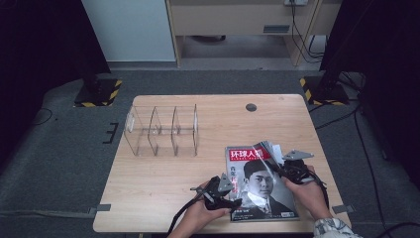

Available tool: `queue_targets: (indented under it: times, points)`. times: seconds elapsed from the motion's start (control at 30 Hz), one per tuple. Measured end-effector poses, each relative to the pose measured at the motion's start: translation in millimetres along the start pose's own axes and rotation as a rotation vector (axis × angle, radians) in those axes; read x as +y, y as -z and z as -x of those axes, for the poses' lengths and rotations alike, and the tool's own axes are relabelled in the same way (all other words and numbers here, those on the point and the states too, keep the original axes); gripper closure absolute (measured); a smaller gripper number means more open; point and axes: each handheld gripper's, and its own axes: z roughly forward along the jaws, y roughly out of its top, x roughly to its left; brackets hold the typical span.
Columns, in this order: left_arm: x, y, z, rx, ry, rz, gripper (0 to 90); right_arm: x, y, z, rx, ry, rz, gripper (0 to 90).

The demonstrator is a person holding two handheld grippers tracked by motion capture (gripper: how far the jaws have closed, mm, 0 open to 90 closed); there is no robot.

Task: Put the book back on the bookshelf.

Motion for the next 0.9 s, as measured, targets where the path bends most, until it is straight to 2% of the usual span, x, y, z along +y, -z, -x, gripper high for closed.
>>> queue_targets:
  times: [0.17,0.23,0.27,0.33,0.4,0.5,0.6,0.77,0.9]
  points:
    - [-1.5,-1.1,-5.7,-0.016,-0.008,0.014,24.2,4.8,5.6,-1.7,0.012,-0.003,0.019,87.4]
    - [0.0,-1.7,-9.6,-0.031,0.02,0.012,14.3,7.0,8.3,-2.3,0.02,0.001,0.027,87.6]
    - [1.1,-0.7,-12.7,-0.049,0.024,0.025,10.7,9.3,11.0,-3.8,0.022,0.005,0.04,87.6]
    - [3.2,0.6,-16.1,-0.047,0.026,0.048,9.9,10.4,12.0,-4.6,0.022,0.003,0.046,87.7]
    - [5.8,0.9,-22.7,-0.053,0.05,0.063,9.4,13.6,15.0,-5.9,0.027,0.004,0.067,87.7]
    - [7.8,-2.3,-35.7,-0.05,0.115,0.087,9.4,17.0,17.9,-8.8,0.025,0.004,0.085,87.8]
    - [8.2,-5.5,-43.5,-0.036,0.157,0.102,10.4,19.2,21.5,-11.0,0.033,-0.001,0.104,87.8]
    - [6.4,-8.0,-43.5,-0.025,0.154,0.073,10.3,21.5,25.2,-13.2,0.047,-0.004,0.133,87.9]
    - [6.7,-9.2,-42.0,-0.036,0.148,0.078,10.2,22.9,27.3,-14.3,0.053,-0.001,0.15,87.9]
